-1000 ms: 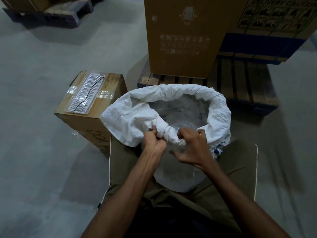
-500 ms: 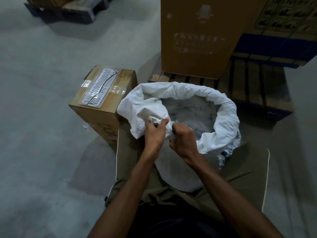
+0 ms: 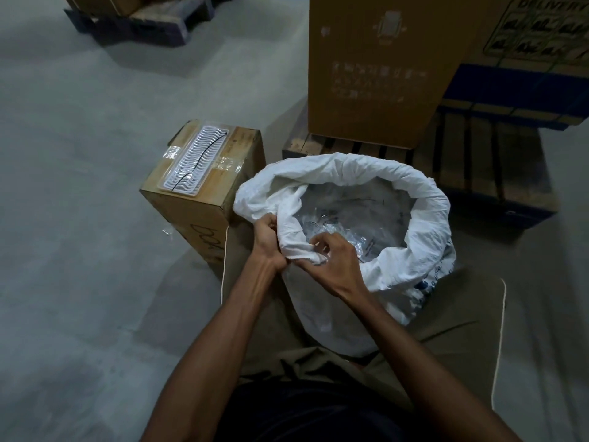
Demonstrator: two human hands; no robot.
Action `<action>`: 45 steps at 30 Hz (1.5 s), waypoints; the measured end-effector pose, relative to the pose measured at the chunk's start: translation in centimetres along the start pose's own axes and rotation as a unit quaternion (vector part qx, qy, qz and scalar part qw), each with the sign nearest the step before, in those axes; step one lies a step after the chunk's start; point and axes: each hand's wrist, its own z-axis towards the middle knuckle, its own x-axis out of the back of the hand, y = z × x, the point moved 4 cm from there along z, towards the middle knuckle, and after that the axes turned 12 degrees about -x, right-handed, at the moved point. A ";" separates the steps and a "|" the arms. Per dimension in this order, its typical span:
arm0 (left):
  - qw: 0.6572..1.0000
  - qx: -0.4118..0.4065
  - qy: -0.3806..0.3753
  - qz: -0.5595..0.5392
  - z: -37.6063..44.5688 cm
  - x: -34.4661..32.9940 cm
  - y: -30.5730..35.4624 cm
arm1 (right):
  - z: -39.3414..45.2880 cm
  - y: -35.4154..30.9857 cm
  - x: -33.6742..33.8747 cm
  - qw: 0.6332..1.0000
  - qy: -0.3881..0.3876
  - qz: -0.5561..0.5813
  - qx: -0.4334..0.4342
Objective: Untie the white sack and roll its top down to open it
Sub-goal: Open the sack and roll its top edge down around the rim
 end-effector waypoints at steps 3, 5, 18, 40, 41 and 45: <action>0.996 0.011 -0.086 -0.011 -0.8 0.2 0.8 | 0.9 -0.9 -0.8 0.999 -0.018 -0.026 0.014; 0.988 0.013 -0.135 0.072 -1.2 0.9 1.3 | 1.2 -1.1 -1.4 0.998 -0.042 -0.032 0.019; 0.914 -0.185 0.048 0.359 -0.6 1.3 0.5 | 0.3 -1.0 -4.2 0.991 0.015 -0.073 0.110; 0.923 -0.086 -0.035 0.375 1.5 0.4 4.4 | 2.7 -2.4 -5.3 0.997 0.009 0.077 -0.017; 0.856 -0.123 0.018 0.501 1.4 0.7 4.6 | 2.7 -2.6 -5.7 0.998 0.023 0.063 -0.014; 0.763 -0.278 0.066 0.580 1.4 -0.2 4.9 | 2.8 -2.3 -7.2 0.999 0.047 -0.022 0.008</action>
